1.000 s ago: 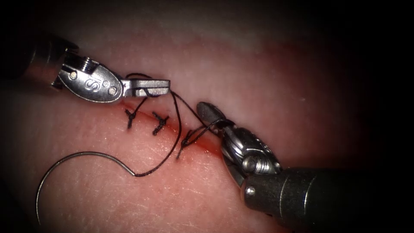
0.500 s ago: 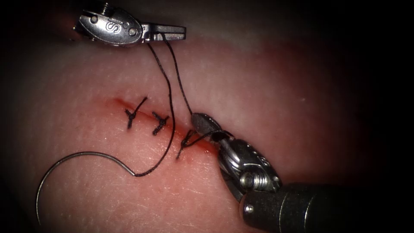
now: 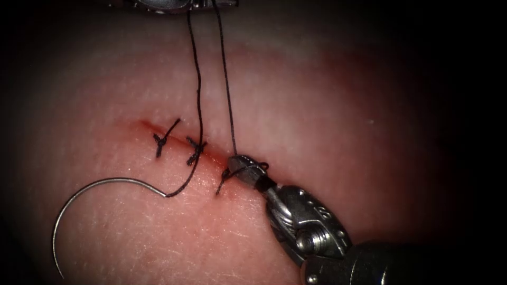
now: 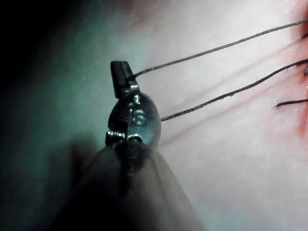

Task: Wound Closure
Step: Pull the right gripper down and the left gripper up to tighten the suture

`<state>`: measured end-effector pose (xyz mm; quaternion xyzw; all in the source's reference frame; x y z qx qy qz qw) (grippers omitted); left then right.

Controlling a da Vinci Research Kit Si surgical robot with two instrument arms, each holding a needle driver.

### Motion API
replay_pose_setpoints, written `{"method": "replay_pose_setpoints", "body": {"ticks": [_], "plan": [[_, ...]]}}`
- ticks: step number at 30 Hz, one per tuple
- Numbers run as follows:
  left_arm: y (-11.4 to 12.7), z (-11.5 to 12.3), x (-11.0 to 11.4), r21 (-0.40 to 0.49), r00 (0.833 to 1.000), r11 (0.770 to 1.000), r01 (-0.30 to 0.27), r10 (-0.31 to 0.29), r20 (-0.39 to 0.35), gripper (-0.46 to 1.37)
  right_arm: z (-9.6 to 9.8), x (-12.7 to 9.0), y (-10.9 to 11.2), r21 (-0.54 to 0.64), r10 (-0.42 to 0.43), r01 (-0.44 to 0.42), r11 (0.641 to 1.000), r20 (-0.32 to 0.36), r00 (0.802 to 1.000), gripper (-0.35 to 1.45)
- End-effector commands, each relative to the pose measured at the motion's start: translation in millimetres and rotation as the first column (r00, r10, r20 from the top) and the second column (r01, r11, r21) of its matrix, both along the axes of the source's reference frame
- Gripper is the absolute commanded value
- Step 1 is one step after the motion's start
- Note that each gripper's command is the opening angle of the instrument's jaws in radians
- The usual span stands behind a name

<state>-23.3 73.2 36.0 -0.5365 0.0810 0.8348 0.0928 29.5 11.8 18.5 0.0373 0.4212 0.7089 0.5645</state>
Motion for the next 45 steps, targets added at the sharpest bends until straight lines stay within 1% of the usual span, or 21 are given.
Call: {"method": "replay_pose_setpoints", "body": {"ticks": [1, 7, 10, 11, 13, 17, 23, 29, 34, 38, 45], "plan": [[0.4, 0.3, -0.1, 0.004, 1.0, 1.0, -0.007, 0.007, -0.001, -0.35, 0.0, 0.2, -0.1, -0.002, 0.002, -0.002, 1.0, 0.012, 1.0, -0.35], [2.6, 1.8, -0.5, 0.009, 1.0, 1.0, 0.001, -0.001, -0.002, -0.35, -0.2, 0.7, -0.3, -0.015, -0.024, 0.024, 1.0, -0.001, 1.0, -0.35], [3.9, 2.8, -0.6, 0.011, 1.0, 1.0, 0.008, -0.008, 0.0, -0.35, -0.3, 1.1, -0.6, -0.036, -0.063, 0.063, 0.997, -0.01, 0.998, -0.35], [4.0, 2.9, -0.6, 0.011, 1.0, 1.0, 0.008, -0.008, -0.001, -0.35, -0.4, 1.1, -0.6, -0.038, -0.064, 0.064, 0.997, -0.013, 0.998, -0.35], [4.6, 3.7, -0.8, 0.011, 1.0, 1.0, 0.013, -0.013, -0.001, -0.35, -0.4, 1.6, -0.8, -0.05, -0.093, 0.092, 0.995, -0.02, 0.995, -0.35], [4.9, 4.6, -1.2, 0.008, 1.0, 1.0, 0.02, -0.02, -0.003, -0.35, -0.4, 2.3, -1.1, -0.067, -0.136, 0.134, 0.989, -0.026, 0.99, -0.35], [5.6, 6.0, -2.3, -0.004, 0.999, 0.999, 0.034, -0.034, -0.012, -0.35, -0.1, 3.0, -1.6, -0.113, -0.216, 0.214, 0.97, -0.01, 0.976, -0.35], [7.2, 7.5, -3.9, -0.011, 0.998, 0.998, 0.063, -0.063, -0.021, -0.35, 0.0, 3.4, -2.2, -0.155, -0.286, 0.284, 0.946, 0.008, 0.958, -0.35], [7.5, 8.6, -5.3, -0.025, 0.996, 0.996, 0.083, -0.083, -0.027, -0.35, 0.0, 3.6, -2.5, -0.178, -0.318, 0.318, 0.931, 0.027, 0.948, -0.35], [7.7, 9.6, -6.5, -0.035, 0.995, 0.995, 0.089, -0.091, -0.04, -0.35, 0.0, 3.8, -2.8, -0.195, -0.344, 0.341, 0.919, 0.022, 0.939, -0.35], [8.9, 11.1, -7.0, -0.046, 0.994, 0.994, 0.097, -0.099, -0.05, -0.35, 0.1, 5.2, -3.9, -0.192, -0.384, 0.378, 0.906, 0.005, 0.923, -0.35]]}}
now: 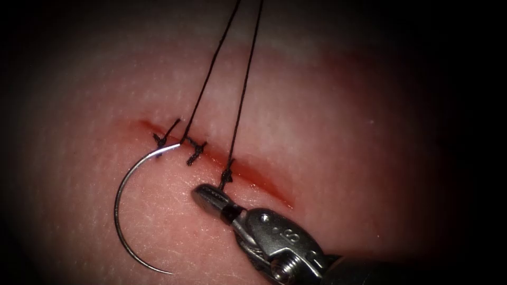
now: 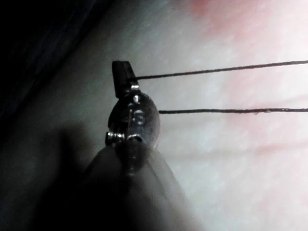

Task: Wound Closure
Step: Pull the right gripper down and the left gripper up to tighten the suture

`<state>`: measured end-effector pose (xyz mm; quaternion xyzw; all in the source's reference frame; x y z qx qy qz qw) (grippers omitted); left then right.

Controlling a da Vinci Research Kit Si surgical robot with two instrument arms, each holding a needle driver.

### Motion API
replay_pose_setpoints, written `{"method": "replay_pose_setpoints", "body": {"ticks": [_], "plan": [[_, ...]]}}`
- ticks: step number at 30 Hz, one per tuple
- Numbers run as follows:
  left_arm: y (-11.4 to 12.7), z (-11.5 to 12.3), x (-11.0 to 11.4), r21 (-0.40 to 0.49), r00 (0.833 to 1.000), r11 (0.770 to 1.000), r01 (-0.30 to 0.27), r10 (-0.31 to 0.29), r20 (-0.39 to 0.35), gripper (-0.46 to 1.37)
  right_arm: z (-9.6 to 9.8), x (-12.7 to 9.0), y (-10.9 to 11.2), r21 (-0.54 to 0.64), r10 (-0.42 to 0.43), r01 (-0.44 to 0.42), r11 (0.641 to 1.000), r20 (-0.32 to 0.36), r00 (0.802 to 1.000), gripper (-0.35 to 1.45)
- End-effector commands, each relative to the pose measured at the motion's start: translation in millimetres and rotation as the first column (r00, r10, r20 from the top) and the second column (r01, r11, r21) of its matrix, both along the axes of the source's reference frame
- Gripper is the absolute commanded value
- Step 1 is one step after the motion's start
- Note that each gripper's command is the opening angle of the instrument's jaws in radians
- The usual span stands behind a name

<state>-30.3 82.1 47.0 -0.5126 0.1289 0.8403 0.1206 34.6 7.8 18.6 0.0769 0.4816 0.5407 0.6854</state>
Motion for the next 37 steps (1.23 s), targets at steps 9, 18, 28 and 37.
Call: {"method": "replay_pose_setpoints", "body": {"ticks": [9, 18, 28, 37], "plan": [[1.1, 1.2, -0.3, -0.01, 1.0, 1.0, 0.009, -0.009, -0.01, -0.35, 0.3, 1.9, -1.5, 0.01, -0.039, 0.039, 0.999, -0.004, 0.999, -0.35], [2.5, 1.8, -0.4, -0.012, 1.0, 1.0, 0.016, -0.016, -0.016, -0.35, 0.3, 2.3, -2.9, 0.015, -0.062, 0.062, 0.998, 0.0, 0.998, -0.35], [2.5, 2.0, -0.3, -0.013, 1.0, 1.0, 0.015, -0.015, -0.017, -0.35, 0.1, 2.0, -3.5, 0.017, -0.064, 0.064, 0.998, 0.007, 0.998, -0.35], [2.5, 1.9, -0.2, -0.012, 1.0, 1.0, 0.013, -0.013, -0.019, -0.35, 0.3, 2.0, -3.3, 0.017, -0.064, 0.064, 0.998, 0.007, 0.998, -0.35]]}}
